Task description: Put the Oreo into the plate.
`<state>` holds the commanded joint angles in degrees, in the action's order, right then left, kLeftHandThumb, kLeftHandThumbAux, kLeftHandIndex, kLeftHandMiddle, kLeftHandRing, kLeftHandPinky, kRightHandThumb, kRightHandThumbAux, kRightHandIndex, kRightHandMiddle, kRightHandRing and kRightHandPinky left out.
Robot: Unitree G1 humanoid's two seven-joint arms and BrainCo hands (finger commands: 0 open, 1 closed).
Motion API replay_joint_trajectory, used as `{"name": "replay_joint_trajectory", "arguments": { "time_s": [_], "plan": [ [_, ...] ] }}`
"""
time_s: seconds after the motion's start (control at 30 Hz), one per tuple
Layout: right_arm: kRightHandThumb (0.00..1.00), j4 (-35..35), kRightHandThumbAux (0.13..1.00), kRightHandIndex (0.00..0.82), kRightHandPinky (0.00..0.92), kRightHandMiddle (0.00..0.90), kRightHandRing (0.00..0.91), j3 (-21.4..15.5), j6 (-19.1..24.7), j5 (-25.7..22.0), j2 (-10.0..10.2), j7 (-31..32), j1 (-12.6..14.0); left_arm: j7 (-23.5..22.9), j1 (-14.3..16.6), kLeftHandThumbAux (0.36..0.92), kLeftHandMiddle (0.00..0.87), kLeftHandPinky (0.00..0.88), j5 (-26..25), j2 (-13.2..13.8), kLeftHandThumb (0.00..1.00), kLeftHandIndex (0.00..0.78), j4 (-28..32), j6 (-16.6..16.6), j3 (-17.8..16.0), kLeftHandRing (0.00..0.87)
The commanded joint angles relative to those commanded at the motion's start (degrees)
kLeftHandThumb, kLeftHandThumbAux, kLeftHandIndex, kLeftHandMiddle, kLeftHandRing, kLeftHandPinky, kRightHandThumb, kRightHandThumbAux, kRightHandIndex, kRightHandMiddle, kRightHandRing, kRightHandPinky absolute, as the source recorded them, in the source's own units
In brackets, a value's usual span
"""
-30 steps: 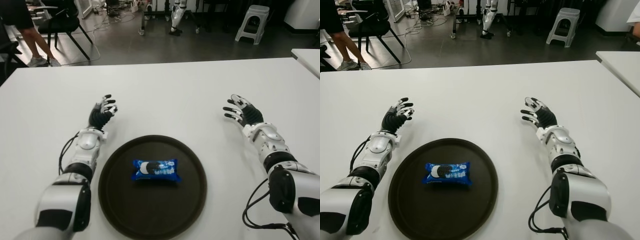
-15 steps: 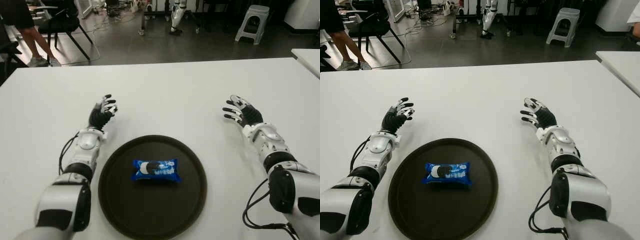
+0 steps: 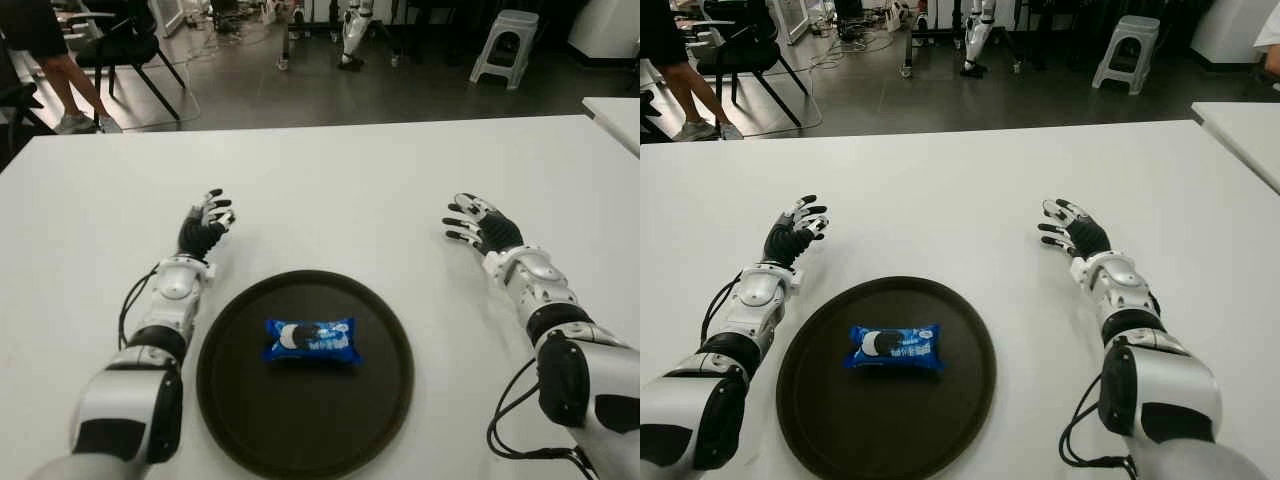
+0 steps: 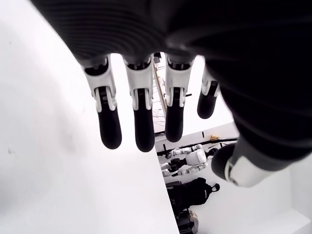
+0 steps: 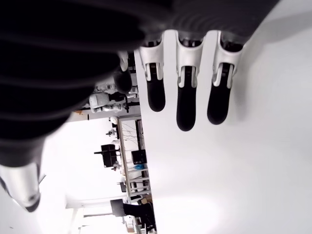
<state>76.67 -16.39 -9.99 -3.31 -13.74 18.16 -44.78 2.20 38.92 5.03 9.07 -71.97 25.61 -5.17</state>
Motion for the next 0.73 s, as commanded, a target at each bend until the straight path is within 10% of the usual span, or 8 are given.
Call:
{"name": "replay_joint_trajectory", "arguments": {
  "time_s": [0.73],
  "plan": [
    [0.000, 0.0, 0.529, 0.139, 0.299, 0.207, 0.241, 0.9, -1.6, 1.0, 0.5, 0.2, 0.1, -1.2, 0.0, 0.597, 0.233, 0.298, -0.9, -0.1, 0.075, 0.153, -0.1, 0.0, -0.9, 0.253]
  ]
}}
